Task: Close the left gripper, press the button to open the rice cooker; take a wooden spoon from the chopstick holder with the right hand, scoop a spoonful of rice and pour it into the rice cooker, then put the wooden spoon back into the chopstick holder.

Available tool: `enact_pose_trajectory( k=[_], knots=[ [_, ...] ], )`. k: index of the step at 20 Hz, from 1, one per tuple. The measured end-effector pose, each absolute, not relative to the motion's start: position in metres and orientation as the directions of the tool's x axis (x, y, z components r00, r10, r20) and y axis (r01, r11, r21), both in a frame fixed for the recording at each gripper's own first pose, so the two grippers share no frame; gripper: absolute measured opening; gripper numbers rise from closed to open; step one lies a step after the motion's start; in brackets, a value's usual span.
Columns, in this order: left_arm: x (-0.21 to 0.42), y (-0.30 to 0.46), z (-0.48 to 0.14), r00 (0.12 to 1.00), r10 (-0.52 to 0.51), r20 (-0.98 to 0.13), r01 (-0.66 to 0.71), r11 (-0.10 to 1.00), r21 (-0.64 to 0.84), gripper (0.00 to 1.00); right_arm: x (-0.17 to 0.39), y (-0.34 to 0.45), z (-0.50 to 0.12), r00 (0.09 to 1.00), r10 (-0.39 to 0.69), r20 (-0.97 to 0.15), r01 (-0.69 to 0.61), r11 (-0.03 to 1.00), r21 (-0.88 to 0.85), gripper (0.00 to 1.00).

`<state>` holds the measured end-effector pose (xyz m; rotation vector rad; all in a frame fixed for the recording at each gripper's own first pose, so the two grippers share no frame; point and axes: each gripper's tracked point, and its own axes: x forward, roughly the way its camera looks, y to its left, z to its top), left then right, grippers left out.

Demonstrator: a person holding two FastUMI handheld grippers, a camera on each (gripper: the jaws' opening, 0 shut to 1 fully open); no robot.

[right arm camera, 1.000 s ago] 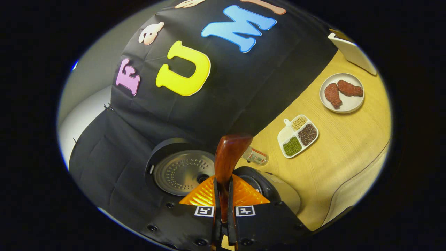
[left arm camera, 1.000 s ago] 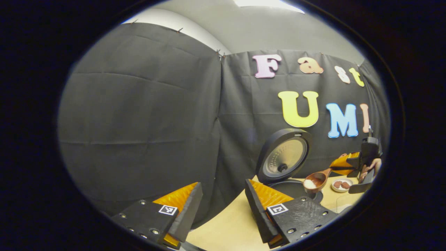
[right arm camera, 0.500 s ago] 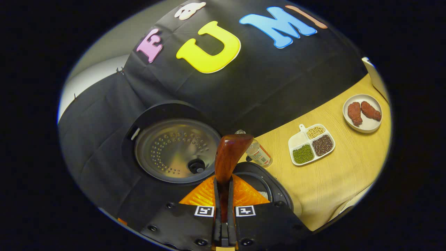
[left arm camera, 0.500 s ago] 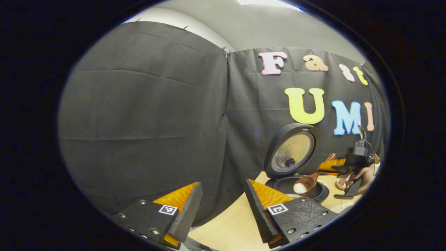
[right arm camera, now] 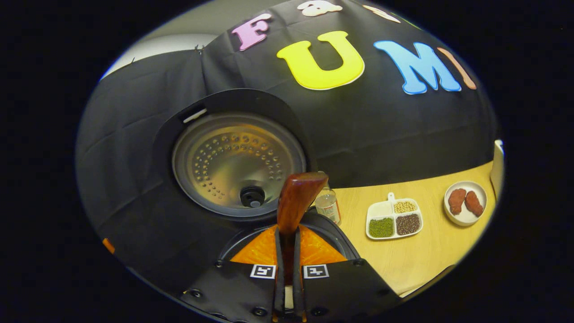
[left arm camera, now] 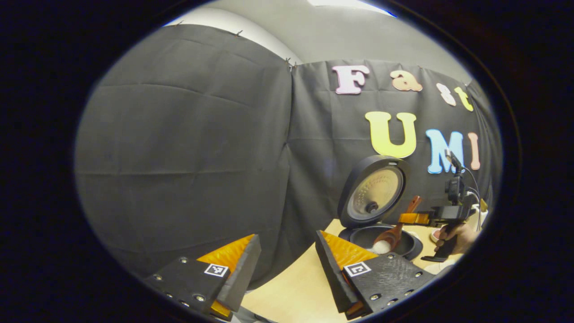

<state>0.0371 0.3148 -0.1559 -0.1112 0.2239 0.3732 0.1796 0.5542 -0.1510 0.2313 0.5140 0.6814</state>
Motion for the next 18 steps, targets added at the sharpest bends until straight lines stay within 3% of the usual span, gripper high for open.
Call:
enact_pose_trajectory(
  k=[6,7,9,14,17,18],
  knots=[
    [0.036,0.314,-0.161,0.906,0.349,-0.240,-0.379,0.921,-0.094,0.77,0.168,0.560,-0.140,0.663,0.671,-0.333,-0.683,0.724,0.097,0.05],
    [0.037,0.313,-0.162,0.906,0.347,-0.241,-0.379,0.920,-0.098,0.77,0.164,0.563,-0.138,0.664,0.676,-0.321,-0.703,0.710,0.042,0.12],
    [0.039,0.311,-0.161,0.909,0.344,-0.236,-0.375,0.922,-0.098,0.77,0.156,0.568,-0.131,0.662,0.689,-0.294,-0.733,0.678,-0.061,0.08],
    [0.040,0.310,-0.155,0.912,0.344,-0.222,-0.372,0.924,-0.094,0.77,0.138,0.573,-0.105,0.664,0.717,-0.212,-0.742,0.597,-0.306,0.08],
    [0.038,0.308,-0.151,0.915,0.346,-0.210,-0.369,0.926,-0.082,0.77,0.135,0.573,-0.101,0.667,0.720,-0.192,-0.732,0.584,-0.351,0.05],
    [0.036,0.308,-0.152,0.915,0.344,-0.210,-0.367,0.927,-0.082,0.77,0.136,0.572,-0.101,0.668,0.719,-0.191,-0.731,0.587,-0.348,0.08]
  ],
)
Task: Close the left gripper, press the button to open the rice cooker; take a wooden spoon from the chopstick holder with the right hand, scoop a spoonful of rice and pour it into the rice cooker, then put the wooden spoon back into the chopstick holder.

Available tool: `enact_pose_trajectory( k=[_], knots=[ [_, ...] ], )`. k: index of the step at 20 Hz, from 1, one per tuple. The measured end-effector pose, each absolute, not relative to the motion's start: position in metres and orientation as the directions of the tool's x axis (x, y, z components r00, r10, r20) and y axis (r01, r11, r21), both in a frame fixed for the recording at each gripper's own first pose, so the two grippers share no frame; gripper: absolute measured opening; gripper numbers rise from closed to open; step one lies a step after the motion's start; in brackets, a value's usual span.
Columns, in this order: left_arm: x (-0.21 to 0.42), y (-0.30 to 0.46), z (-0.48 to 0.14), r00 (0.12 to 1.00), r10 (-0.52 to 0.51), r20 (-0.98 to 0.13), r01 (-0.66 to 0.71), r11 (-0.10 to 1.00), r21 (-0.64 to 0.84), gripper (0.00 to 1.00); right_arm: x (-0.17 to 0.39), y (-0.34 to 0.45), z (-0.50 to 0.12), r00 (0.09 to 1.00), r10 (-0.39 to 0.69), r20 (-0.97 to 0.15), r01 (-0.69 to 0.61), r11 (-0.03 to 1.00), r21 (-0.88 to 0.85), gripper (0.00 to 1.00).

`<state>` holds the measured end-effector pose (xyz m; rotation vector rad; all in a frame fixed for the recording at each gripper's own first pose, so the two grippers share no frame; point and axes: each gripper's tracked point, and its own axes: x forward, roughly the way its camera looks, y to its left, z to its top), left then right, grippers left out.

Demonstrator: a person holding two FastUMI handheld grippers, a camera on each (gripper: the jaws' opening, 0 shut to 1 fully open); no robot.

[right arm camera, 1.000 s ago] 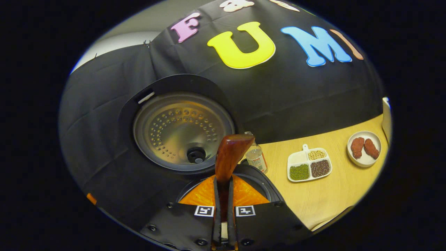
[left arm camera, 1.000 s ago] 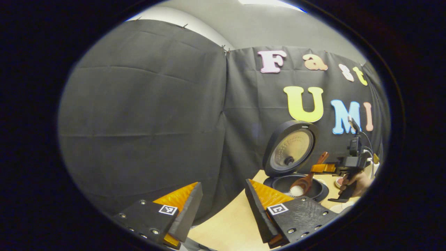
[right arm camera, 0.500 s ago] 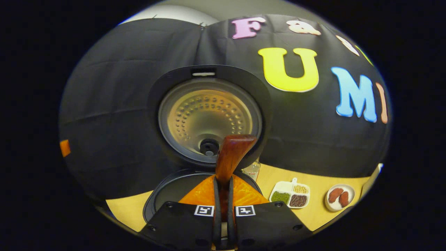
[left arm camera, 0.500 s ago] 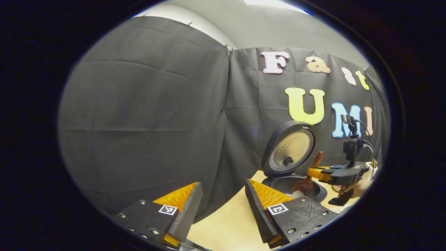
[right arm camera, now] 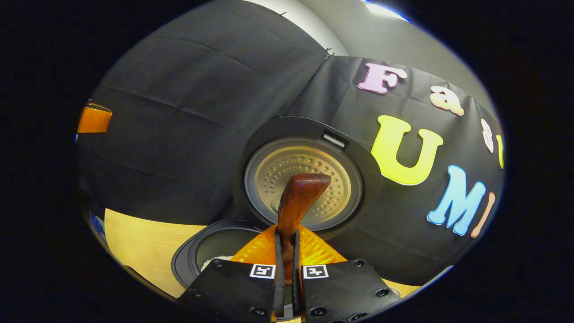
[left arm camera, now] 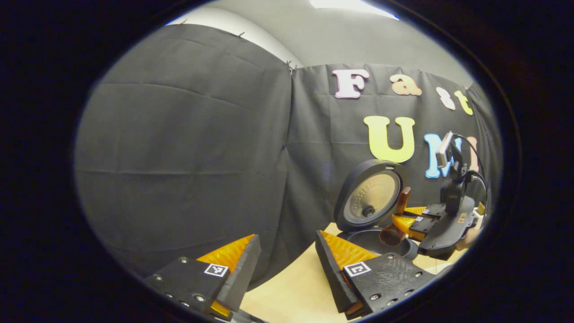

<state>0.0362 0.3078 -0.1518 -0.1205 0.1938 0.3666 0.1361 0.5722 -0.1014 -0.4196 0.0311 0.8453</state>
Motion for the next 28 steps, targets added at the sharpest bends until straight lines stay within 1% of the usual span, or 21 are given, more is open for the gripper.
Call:
enact_pose_trajectory(
  k=[1,2,3,7,10,16,17,18,19,20,21,22,23,28],
  knots=[
    [0.035,0.307,-0.152,0.916,0.342,-0.212,-0.366,0.927,-0.086,0.77,0.136,0.572,-0.102,0.668,0.718,-0.196,-0.735,0.593,-0.328,0.05],
    [0.034,0.307,-0.154,0.915,0.340,-0.215,-0.366,0.926,-0.090,0.78,0.136,0.571,-0.101,0.667,0.716,-0.205,-0.740,0.606,-0.291,0.08],
    [0.033,0.306,-0.153,0.916,0.338,-0.217,-0.364,0.927,-0.094,0.78,0.136,0.570,-0.098,0.667,0.714,-0.215,-0.744,0.623,-0.242,0.09],
    [0.038,0.305,-0.139,0.925,0.331,-0.187,-0.350,0.933,-0.078,0.78,0.135,0.559,-0.079,0.655,0.723,-0.222,-0.740,0.673,0.007,0.08],
    [0.050,0.299,-0.123,0.938,0.310,-0.156,-0.325,0.942,-0.083,0.77,0.141,0.537,-0.063,0.676,0.704,-0.220,-0.701,0.706,0.105,0.08],
    [0.081,0.262,-0.103,0.964,0.241,-0.111,-0.251,0.965,-0.083,0.77,0.151,0.473,-0.039,0.742,0.642,-0.195,-0.606,0.766,0.214,0.08],
    [0.086,0.255,-0.099,0.968,0.229,-0.104,-0.238,0.968,-0.083,0.77,0.154,0.461,-0.037,0.755,0.627,-0.193,-0.589,0.778,0.219,0.05],
    [0.091,0.248,-0.096,0.971,0.216,-0.099,-0.224,0.971,-0.084,0.77,0.156,0.448,-0.036,0.767,0.612,-0.192,-0.573,0.789,0.222,0.05],
    [0.096,0.240,-0.092,0.975,0.204,-0.093,-0.211,0.974,-0.084,0.77,0.158,0.436,-0.034,0.780,0.596,-0.189,-0.557,0.800,0.225,0.08],
    [0.100,0.232,-0.089,0.978,0.189,-0.088,-0.196,0.977,-0.085,0.77,0.161,0.424,-0.033,0.792,0.581,-0.188,-0.538,0.810,0.233,0.05],
    [0.104,0.223,-0.085,0.981,0.173,-0.083,-0.180,0.980,-0.085,0.77,0.161,0.412,-0.034,0.803,0.565,-0.191,-0.519,0.819,0.244,0.09],
    [0.107,0.215,-0.082,0.984,0.158,-0.077,-0.165,0.983,-0.086,0.77,0.163,0.399,-0.034,0.814,0.548,-0.193,-0.498,0.829,0.253,0.05],
    [0.111,0.208,-0.078,0.987,0.143,-0.071,-0.149,0.985,-0.087,0.77,0.165,0.384,-0.034,0.827,0.527,-0.197,-0.475,0.841,0.258,0.08],
    [0.123,0.173,-0.068,0.996,0.076,-0.053,-0.082,0.991,-0.110,0.78,0.175,0.310,-0.037,0.883,0.416,-0.216,-0.356,0.895,0.267,0.08]
  ],
)
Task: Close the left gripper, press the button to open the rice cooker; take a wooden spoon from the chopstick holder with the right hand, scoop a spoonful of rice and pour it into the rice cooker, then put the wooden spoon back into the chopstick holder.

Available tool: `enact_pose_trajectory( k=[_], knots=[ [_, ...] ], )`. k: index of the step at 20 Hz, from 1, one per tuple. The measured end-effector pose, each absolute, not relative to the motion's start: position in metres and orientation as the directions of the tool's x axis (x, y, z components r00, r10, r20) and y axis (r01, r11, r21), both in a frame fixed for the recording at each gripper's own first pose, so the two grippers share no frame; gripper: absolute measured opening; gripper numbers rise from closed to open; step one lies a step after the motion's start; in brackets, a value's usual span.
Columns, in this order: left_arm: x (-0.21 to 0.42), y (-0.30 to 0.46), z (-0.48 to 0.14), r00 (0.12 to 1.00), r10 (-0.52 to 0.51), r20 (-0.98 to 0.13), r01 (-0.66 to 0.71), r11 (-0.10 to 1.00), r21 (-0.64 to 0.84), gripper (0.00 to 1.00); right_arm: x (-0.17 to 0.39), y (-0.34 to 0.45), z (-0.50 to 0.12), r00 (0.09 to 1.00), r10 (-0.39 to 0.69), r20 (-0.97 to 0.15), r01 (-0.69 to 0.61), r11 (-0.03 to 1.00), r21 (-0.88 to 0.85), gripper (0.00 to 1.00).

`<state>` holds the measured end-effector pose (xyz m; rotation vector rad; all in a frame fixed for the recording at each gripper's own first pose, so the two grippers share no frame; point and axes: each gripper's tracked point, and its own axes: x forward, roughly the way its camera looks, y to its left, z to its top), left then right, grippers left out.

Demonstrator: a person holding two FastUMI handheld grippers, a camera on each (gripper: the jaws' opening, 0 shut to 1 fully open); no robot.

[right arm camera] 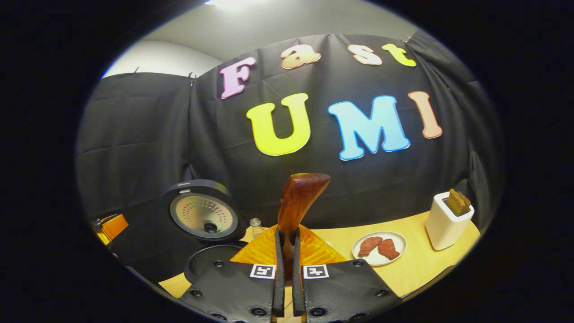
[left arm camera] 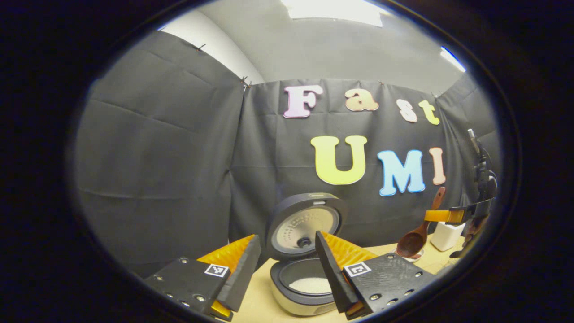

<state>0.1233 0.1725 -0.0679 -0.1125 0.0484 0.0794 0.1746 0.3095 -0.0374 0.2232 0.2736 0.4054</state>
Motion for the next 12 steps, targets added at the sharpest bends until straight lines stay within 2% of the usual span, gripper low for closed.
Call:
enact_pose_trajectory(
  k=[1,2,5,6,12],
  knots=[
    [0.126,0.165,-0.066,0.997,0.064,-0.051,-0.069,0.991,-0.114,0.78,0.174,0.293,-0.038,0.893,0.392,-0.221,-0.332,0.905,0.266,0.08],
    [0.129,0.158,-0.065,0.998,0.051,-0.048,-0.056,0.992,-0.115,0.78,0.175,0.277,-0.039,0.902,0.368,-0.227,-0.307,0.915,0.263,0.05],
    [0.136,0.141,-0.061,0.999,0.023,-0.039,-0.027,0.993,-0.115,0.77,0.177,0.229,-0.044,0.925,0.293,-0.242,-0.232,0.940,0.251,0.12],
    [0.136,0.135,-0.060,0.999,0.013,-0.038,-0.017,0.993,-0.120,0.77,0.177,0.214,-0.045,0.931,0.267,-0.248,-0.207,0.947,0.246,0.08],
    [0.148,0.108,-0.055,0.999,-0.031,-0.035,0.027,0.992,-0.126,0.79,0.166,0.134,-0.060,0.950,0.133,-0.281,-0.072,0.973,0.218,0.08]
  ],
)
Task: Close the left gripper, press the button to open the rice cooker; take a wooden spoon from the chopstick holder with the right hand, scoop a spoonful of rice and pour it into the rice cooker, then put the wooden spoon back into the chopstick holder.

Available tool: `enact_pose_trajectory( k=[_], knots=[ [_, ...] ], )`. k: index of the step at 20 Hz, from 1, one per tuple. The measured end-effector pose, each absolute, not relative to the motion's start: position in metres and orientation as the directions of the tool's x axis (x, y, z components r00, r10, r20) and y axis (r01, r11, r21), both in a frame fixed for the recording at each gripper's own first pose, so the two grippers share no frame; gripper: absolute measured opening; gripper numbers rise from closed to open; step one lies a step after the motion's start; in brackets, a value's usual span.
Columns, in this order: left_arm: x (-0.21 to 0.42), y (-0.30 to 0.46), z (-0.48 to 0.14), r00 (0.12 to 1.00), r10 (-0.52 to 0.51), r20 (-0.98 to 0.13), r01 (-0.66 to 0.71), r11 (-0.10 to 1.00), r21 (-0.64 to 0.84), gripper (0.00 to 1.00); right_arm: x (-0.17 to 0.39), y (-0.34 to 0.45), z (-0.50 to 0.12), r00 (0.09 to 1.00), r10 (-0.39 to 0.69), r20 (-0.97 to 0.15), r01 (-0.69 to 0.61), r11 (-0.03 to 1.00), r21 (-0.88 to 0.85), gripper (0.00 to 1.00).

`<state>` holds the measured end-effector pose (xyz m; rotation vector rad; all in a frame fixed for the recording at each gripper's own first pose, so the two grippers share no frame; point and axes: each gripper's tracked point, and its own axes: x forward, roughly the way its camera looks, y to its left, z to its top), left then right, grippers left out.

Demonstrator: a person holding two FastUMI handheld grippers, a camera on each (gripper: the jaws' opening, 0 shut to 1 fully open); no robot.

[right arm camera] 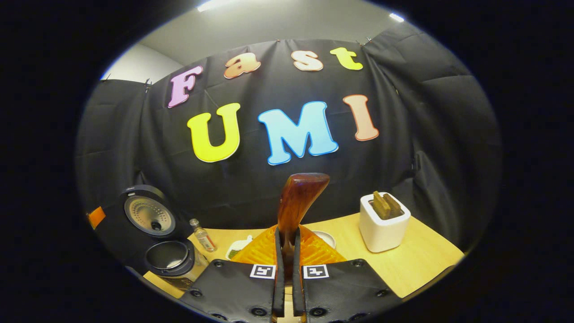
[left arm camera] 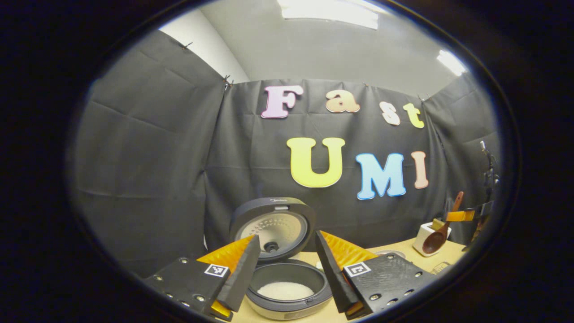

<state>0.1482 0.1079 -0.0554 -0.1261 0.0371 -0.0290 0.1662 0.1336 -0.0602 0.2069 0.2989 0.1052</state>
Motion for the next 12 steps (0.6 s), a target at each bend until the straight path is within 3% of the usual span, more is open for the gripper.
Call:
enact_pose_trajectory(
  k=[12],
  knots=[
    [0.167,0.068,-0.045,0.993,-0.121,-0.014,0.119,0.985,-0.123,0.79,0.122,0.061,-0.101,0.930,-0.001,-0.366,0.073,0.980,0.184,0.08]
  ],
)
